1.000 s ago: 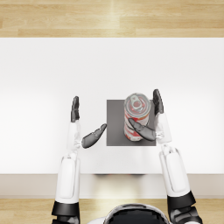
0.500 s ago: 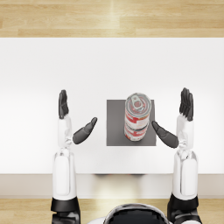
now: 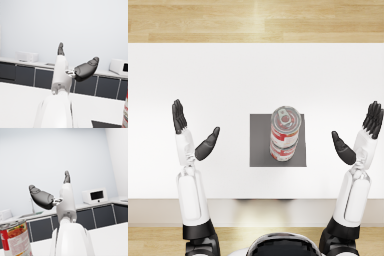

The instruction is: Pick up the red can on the left and place it in the middle, then pick up the red can on the right and place it on top of the can in the middle

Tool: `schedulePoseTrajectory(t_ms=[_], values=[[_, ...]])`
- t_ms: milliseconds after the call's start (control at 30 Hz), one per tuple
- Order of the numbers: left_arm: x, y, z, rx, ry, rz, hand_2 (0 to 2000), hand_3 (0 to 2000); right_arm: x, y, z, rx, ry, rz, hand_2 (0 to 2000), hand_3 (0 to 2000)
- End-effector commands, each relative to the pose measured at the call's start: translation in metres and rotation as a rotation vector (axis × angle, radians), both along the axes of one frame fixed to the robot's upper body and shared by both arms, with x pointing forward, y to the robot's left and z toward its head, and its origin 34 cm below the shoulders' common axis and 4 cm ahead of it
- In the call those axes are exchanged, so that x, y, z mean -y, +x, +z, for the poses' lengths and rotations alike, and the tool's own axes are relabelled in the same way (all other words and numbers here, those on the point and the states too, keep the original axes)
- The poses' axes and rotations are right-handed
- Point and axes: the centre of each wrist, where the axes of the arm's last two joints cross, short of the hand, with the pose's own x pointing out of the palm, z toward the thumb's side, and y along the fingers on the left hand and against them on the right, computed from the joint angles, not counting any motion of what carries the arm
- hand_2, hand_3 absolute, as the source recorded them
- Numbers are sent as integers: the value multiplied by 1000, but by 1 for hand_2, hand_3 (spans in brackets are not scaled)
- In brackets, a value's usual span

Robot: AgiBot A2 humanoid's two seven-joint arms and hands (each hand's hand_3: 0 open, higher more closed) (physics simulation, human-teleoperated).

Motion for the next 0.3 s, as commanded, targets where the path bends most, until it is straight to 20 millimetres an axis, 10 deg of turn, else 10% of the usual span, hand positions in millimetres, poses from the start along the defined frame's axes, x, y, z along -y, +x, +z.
schedulePoseTrajectory(t_ms=[33, 300], values=[[0, 0, 0, 0, 0, 1, 0, 0, 0, 0, 0, -1, 1, -1, 0, 0], [-1, 0, 0, -1, -2, 3, 0, 0, 1, 0, -1, -3, 2, -2, 0, 0]])
